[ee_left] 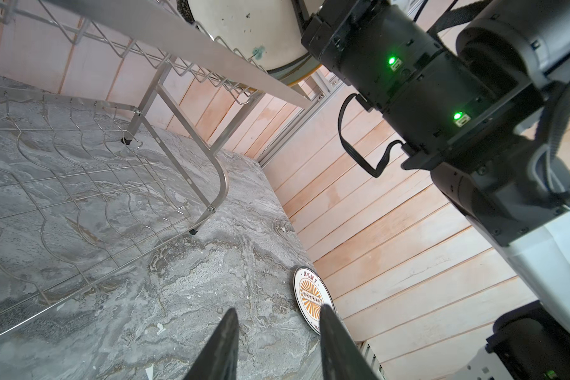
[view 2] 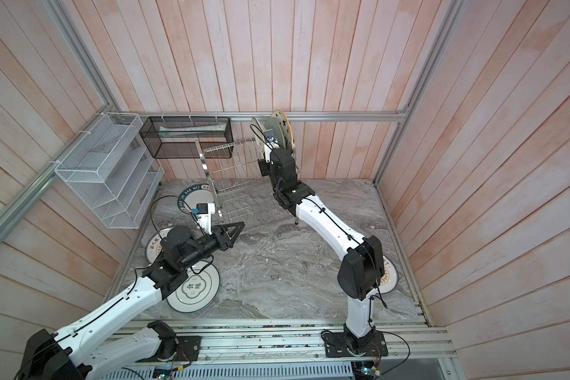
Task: Load plates into a dish rack
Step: Place the plate on the dish rack.
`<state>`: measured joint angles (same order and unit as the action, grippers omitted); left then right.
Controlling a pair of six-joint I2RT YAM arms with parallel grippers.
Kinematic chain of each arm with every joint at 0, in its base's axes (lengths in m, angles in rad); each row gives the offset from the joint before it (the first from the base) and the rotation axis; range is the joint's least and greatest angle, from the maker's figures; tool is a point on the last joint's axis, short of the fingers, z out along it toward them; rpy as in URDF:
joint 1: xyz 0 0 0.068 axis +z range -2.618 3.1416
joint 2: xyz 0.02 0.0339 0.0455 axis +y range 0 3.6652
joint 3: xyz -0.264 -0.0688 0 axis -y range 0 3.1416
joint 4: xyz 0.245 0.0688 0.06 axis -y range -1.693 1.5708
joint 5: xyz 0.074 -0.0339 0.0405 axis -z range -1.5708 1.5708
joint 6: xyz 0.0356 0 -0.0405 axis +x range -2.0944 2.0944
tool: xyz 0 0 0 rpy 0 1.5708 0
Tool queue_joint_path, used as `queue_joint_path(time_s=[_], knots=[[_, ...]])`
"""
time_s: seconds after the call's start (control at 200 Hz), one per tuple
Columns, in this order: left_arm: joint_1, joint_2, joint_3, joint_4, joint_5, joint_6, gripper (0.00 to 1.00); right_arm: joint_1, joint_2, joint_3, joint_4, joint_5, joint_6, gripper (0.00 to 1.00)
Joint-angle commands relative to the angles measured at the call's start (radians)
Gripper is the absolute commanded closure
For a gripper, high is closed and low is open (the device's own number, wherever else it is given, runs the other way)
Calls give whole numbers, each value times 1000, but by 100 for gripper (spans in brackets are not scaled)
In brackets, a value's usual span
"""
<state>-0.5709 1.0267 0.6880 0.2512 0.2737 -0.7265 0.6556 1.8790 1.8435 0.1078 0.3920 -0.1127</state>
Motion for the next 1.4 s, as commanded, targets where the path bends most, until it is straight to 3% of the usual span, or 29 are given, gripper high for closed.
queue_joint_path(time_s=[0.0,1.395], knots=[[-5,-7,-12,14,10,1,58,-1,-54,31,111,-2,8,100],[-6,-12,-14,0,1,9,58,-1,-4,86,55,-11,23,100]])
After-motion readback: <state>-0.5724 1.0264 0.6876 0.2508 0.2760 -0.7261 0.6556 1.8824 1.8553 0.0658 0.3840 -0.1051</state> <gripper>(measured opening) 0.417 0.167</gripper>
